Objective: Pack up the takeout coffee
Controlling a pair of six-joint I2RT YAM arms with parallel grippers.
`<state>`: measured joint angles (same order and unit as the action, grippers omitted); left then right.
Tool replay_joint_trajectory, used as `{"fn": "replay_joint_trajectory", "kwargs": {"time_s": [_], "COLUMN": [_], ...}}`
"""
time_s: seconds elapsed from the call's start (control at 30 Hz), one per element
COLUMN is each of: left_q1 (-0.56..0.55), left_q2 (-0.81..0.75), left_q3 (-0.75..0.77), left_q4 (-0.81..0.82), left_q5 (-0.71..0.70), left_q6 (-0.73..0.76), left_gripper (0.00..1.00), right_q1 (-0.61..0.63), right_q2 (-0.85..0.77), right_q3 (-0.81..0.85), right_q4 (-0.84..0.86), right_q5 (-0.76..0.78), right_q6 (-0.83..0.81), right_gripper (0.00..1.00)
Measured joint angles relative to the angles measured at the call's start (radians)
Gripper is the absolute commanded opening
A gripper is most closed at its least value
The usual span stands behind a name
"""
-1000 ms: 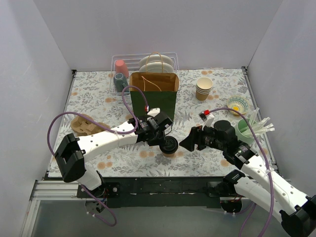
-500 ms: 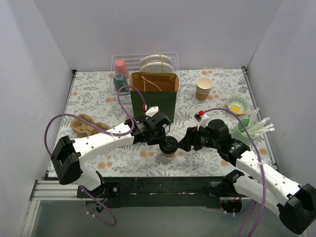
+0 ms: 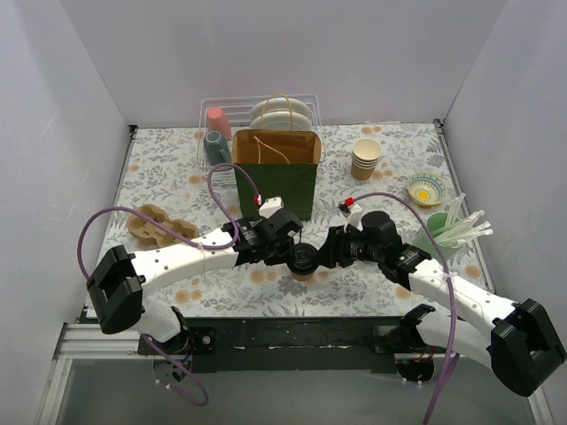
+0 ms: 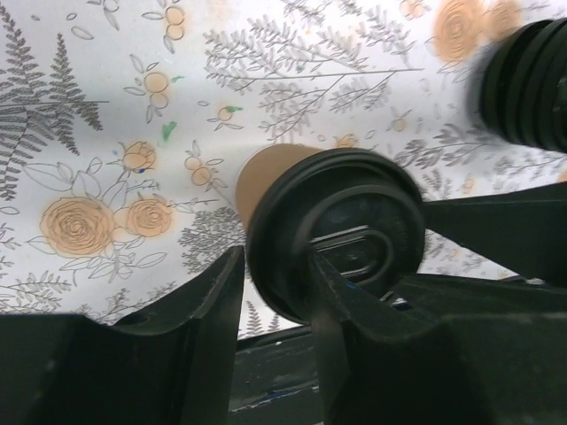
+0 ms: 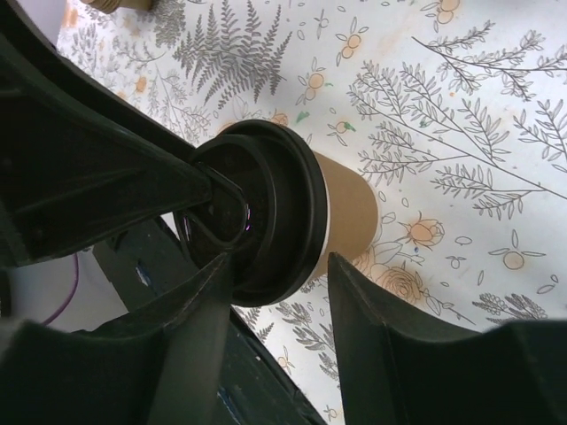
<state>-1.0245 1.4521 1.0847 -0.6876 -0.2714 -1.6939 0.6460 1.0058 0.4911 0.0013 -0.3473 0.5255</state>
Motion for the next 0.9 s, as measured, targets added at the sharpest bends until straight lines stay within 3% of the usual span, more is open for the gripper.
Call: {"fn": "replay_joint_trajectory", "kwargs": {"time_s": [0.43,0.8,0.9], "left_q1": [0.000,0.008,0.013], "left_q2": [-0.047,-0.050,-0.049], "left_q3": [-0.105,-0.123,-0.127], "left_q4": [0.100,0.124,0.130], "left_q5": [0.017,0.018,0.016], "left_q6": [-0.050,-0.076,-0.081], "left_gripper": [0.34,0.34,0.34], "right_q1": [0.005,0.004,0.004], "right_q2": [-0.069,-0.021,0.009], "right_q3": [-0.139,-0.183,-0.174], "right_q4": [0.178,0.309,0.317], "right_q5": [0.034,0.058,0.065], "right_q6": [0.054,0.113,0.137], "right_gripper": [0.41,0.41,0.45]}}
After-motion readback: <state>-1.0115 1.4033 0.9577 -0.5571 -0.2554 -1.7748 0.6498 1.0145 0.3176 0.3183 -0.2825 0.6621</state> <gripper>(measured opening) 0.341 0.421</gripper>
